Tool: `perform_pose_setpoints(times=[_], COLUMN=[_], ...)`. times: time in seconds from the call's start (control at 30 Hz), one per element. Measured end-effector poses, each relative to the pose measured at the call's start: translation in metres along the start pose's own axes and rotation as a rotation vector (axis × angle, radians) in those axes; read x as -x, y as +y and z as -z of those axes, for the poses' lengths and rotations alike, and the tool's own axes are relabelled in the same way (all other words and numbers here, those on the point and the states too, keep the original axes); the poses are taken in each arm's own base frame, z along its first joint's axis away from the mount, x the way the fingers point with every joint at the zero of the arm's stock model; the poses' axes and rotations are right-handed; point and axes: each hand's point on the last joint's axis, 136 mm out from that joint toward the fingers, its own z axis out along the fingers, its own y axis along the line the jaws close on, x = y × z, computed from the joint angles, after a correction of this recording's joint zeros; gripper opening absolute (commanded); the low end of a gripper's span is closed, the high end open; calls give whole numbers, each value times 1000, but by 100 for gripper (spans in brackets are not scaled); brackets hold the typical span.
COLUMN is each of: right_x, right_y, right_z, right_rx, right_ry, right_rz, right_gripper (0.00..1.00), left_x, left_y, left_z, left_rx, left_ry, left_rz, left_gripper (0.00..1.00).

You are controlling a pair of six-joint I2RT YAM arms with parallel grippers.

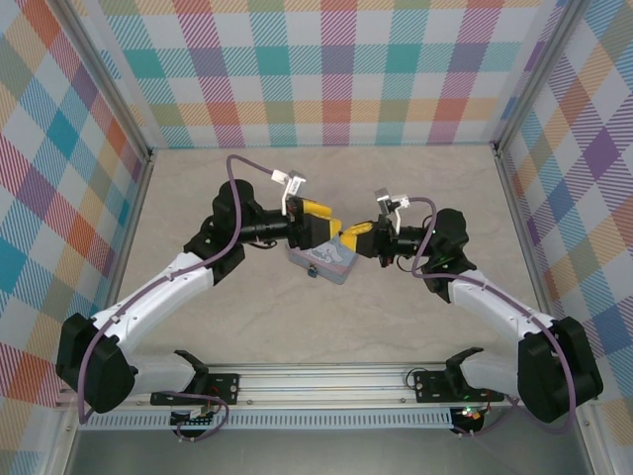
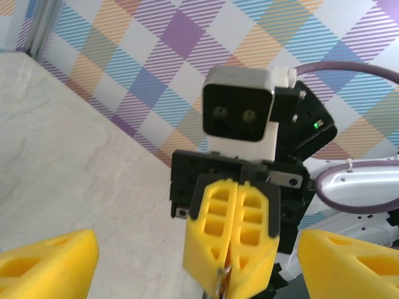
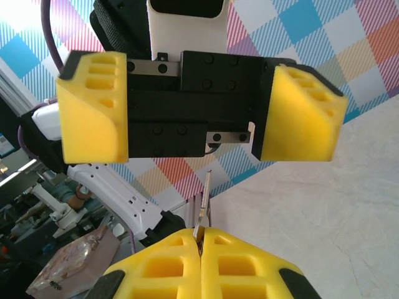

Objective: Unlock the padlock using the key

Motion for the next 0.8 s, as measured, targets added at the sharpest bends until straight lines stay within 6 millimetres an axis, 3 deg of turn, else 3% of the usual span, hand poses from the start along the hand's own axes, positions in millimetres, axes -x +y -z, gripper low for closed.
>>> perform_pose_setpoints(times=[0.1,0.37,0.67,0.8], right_x=[3,10,12,8], right_y=[1,5,3,-1], right_z=[0,-2,-3,-3], right_rx=[3,8,-4,-18], right_ry=[-12,-42,-54,-41], right_rz=[4,16,5,-13], right_gripper=[3,4,6,18], left_x=[4,1,-5,-7], left_y=[-3,-8,-10,-9], left_z=[-1,-8,-15,-15], left_rx=[-13,-36,-57,-50], left_ry=[-14,-9,10,15], left_rz=[1,14,28,15], left_gripper=[80,58,5,0])
